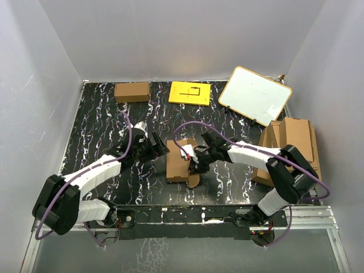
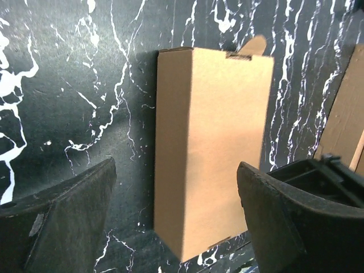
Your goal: Fold the paper box
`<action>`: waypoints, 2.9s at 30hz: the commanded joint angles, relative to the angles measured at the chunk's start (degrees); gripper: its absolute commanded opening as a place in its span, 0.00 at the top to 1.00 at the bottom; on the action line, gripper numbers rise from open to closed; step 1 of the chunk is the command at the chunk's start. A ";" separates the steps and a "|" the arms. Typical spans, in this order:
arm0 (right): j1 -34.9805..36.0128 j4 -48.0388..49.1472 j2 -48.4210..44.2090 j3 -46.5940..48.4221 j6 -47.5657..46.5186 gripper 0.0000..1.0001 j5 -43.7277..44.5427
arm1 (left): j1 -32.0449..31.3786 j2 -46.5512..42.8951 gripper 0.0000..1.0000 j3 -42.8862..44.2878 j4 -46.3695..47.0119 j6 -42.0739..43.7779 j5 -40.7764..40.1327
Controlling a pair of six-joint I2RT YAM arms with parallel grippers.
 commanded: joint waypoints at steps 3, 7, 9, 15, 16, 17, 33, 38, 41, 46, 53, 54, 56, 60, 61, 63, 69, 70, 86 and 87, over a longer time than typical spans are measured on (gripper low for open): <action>2.80 2.95 1.18 3.57 1.22 0.70 -4.83 | -0.28 -9.27 0.15 -0.52 -0.82 4.42 -2.28; 0.39 1.63 -1.17 3.78 0.74 0.67 -5.57 | -0.30 -15.38 0.15 -1.52 -1.48 6.16 -2.24; -3.56 1.03 -2.19 4.18 1.47 0.67 -8.29 | -0.21 -17.50 0.15 -2.17 -1.09 5.92 -1.53; -11.06 5.42 -3.91 1.42 3.15 0.71 -8.62 | -0.18 -16.99 0.16 -3.76 3.93 3.64 0.57; -11.01 5.91 -3.23 1.06 3.66 0.73 -9.29 | -0.21 -15.66 0.16 -3.03 4.00 4.11 0.80; -10.49 6.85 -2.44 0.90 5.19 0.78 -10.12 | -0.16 -13.78 0.16 -2.11 3.57 4.54 1.10; -5.98 16.03 8.07 3.64 28.80 0.90 -7.33 | -0.82 4.65 0.14 2.97 2.71 6.96 7.21; -5.01 17.21 10.67 4.64 32.29 0.90 -6.51 | -0.81 7.81 0.23 3.25 1.95 7.05 7.76; -3.69 17.83 11.49 4.80 33.38 0.90 -5.37 | -0.82 9.16 0.25 3.33 1.43 6.96 7.94; -2.66 18.21 13.30 5.17 34.35 0.90 -4.38 | -0.81 10.50 0.30 3.25 0.77 7.14 8.13; -3.30 12.99 12.24 7.16 29.04 0.89 -3.14 | -0.76 10.86 0.30 3.94 -2.24 8.92 5.67; -3.72 10.46 11.31 8.06 26.34 0.89 -2.76 | -0.78 10.66 0.30 4.30 -2.76 9.24 5.23; -5.61 5.36 9.17 9.39 22.19 0.88 -2.65 | -0.73 10.02 0.29 5.12 -3.82 10.14 4.45; -9.28 2.04 3.96 8.61 16.50 0.85 -7.94 | -0.74 7.18 0.24 6.96 -5.37 11.15 2.37; -9.87 1.10 2.54 8.03 14.67 0.84 -10.03 | -0.72 6.71 0.24 7.48 -5.62 11.37 1.97; -10.07 -0.78 -0.12 6.81 9.92 0.80 -13.02 | -0.70 3.54 0.23 8.19 -6.20 11.77 0.91; -10.13 -7.69 -5.33 1.41 -13.41 0.50 -21.00 | -0.70 -7.11 0.23 2.82 -1.69 9.60 0.68; -10.04 -7.62 -5.82 0.50 -15.50 0.46 -21.11 | -0.58 -9.20 0.23 0.35 1.48 8.69 1.89; -4.75 7.23 -2.69 -1.45 -2.54 0.77 -6.95 | -0.21 -9.01 0.21 -2.57 3.72 7.12 4.63; -4.26 8.33 -2.04 -1.36 -1.10 0.82 -6.00 | -0.15 -8.01 0.21 -2.47 4.01 6.79 5.16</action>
